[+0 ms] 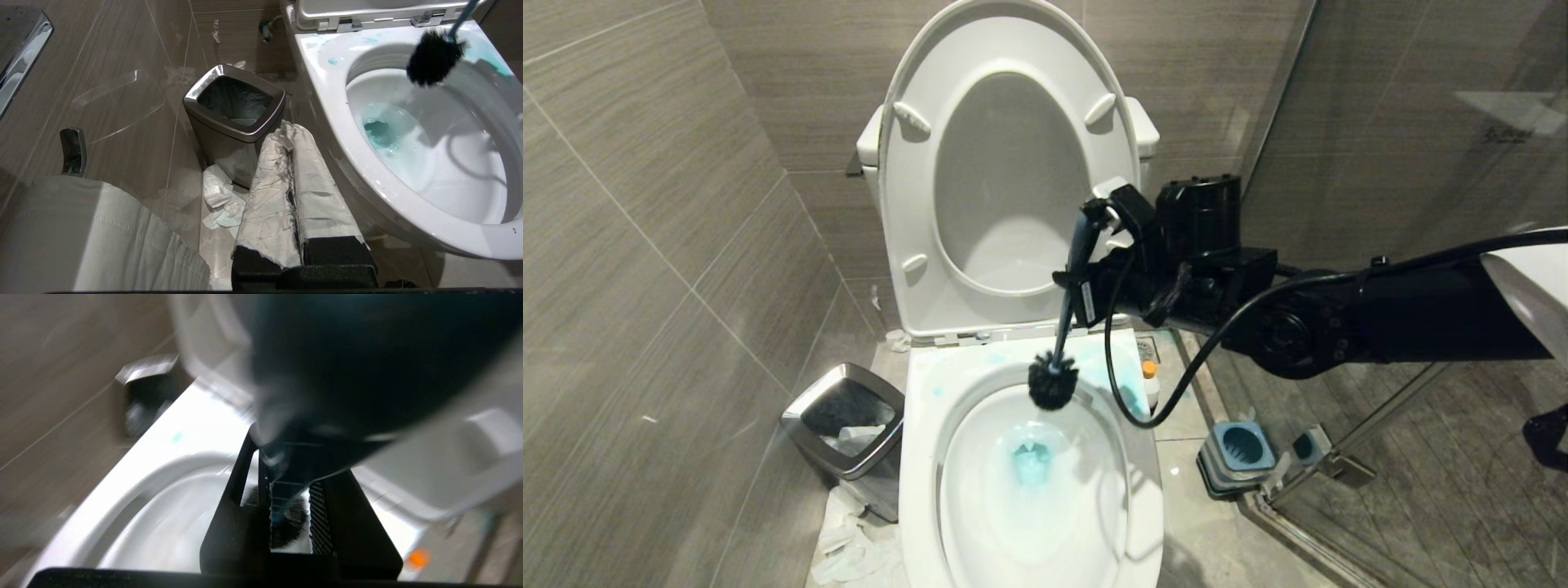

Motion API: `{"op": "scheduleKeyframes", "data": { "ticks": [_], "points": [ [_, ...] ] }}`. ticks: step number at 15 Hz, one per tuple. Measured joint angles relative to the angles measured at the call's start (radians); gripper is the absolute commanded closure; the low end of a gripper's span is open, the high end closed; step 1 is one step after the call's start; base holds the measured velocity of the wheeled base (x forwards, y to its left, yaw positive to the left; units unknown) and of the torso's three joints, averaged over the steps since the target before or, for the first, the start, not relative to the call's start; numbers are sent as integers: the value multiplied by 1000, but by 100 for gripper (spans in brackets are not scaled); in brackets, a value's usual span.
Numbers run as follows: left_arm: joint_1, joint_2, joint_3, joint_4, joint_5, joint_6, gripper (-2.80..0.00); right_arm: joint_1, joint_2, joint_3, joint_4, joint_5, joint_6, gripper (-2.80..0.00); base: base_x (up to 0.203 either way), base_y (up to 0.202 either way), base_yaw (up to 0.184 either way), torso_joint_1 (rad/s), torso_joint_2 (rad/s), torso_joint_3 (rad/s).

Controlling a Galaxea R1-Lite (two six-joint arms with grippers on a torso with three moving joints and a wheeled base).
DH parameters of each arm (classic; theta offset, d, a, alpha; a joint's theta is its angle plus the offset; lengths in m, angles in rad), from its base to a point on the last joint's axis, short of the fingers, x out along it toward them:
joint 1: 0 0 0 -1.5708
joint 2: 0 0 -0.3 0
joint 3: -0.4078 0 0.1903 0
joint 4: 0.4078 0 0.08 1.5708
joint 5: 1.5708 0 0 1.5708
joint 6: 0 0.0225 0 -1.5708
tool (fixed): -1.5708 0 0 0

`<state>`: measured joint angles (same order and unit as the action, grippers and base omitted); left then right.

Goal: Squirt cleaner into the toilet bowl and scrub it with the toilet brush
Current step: Scrub the toilet bowl

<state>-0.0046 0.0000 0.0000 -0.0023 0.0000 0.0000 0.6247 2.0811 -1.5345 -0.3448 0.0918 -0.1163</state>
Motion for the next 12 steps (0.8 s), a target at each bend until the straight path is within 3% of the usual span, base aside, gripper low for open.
{"op": "scheduleKeyframes", "data": {
  "ticks": [2, 5, 12],
  "points": [
    [0, 0, 0, 0, 0, 0, 0, 44, 1, -10, -5, -10, 17, 0, 0, 0, 0, 0, 0, 0],
    [0, 0, 0, 0, 0, 0, 0, 46, -25, -22, 1, -25, 18, 0, 0, 0, 0, 0, 0, 0],
    [0, 0, 0, 0, 0, 0, 0, -94, -130, -22, 67, -29, -9, 0, 0, 0, 0, 0, 0, 0]
  ]
}}
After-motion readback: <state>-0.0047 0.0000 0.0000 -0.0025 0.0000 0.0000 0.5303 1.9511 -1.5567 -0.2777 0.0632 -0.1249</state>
